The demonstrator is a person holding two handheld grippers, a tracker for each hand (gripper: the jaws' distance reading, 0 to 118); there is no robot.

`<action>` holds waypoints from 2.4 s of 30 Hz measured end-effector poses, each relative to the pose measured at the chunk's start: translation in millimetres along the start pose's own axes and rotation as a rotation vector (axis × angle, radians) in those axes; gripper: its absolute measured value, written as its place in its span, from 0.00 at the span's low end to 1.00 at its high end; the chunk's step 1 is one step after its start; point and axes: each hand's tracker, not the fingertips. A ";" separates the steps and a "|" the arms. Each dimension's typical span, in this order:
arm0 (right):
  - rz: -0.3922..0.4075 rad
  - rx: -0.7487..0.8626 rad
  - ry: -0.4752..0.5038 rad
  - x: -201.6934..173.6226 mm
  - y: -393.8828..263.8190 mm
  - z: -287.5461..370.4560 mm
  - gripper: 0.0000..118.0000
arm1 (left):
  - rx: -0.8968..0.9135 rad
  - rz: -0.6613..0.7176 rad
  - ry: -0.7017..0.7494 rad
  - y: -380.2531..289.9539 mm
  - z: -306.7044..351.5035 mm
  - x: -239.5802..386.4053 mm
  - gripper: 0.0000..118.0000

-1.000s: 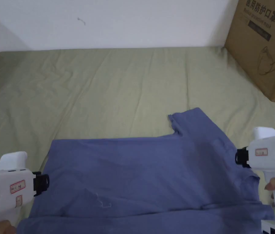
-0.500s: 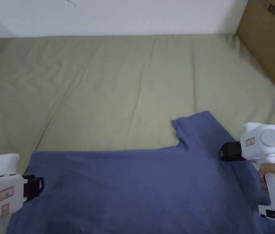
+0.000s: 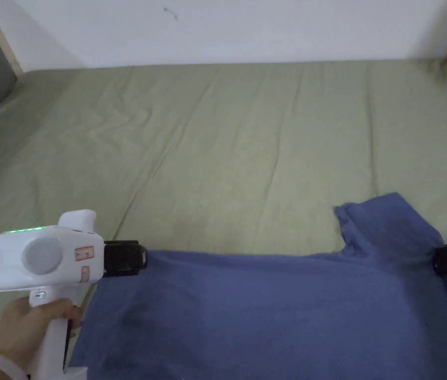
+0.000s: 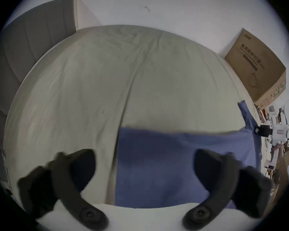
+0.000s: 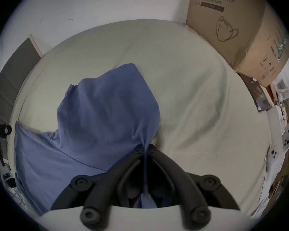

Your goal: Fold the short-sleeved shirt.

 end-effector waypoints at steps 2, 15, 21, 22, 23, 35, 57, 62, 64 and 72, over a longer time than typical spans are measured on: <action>-0.003 -0.001 0.001 2.5 0.5 -0.1 0.00 | 0.016 -0.004 0.010 12.7 -15.9 -3.4 0.99; -0.061 0.044 0.047 6.0 -0.6 46.7 0.00 | -0.038 -0.062 0.017 12.5 8.4 5.0 0.03; -0.048 0.115 0.061 5.1 -26.7 117.7 0.00 | 0.066 -0.113 -0.013 -11.6 94.0 13.3 0.03; -0.039 0.121 0.062 4.9 -32.8 127.4 0.00 | 0.084 -0.121 -0.016 -19.0 108.6 15.7 0.03; -0.030 0.128 0.058 5.2 -43.5 141.7 0.00 | 0.088 -0.127 -0.017 -28.1 123.5 13.7 0.03; -0.079 0.038 0.095 21.7 -249.7 204.9 0.00 | 0.007 -0.115 -0.031 -200.5 190.3 -22.5 0.03; -0.006 0.282 0.095 -98.2 -242.9 221.4 0.04 | 0.131 0.207 -0.252 -234.6 218.0 -57.5 0.01; -0.040 0.205 0.214 -132.1 -243.4 199.0 0.04 | 0.104 0.407 -0.325 -260.2 197.4 -96.4 0.40; -0.012 0.196 0.216 -143.7 -244.1 195.1 0.04 | 0.035 0.472 -0.373 -271.0 180.8 -106.1 0.99; 0.036 0.153 0.234 -173.1 -236.7 185.1 0.04 | 0.043 0.676 -0.550 -283.1 138.5 -116.0 1.00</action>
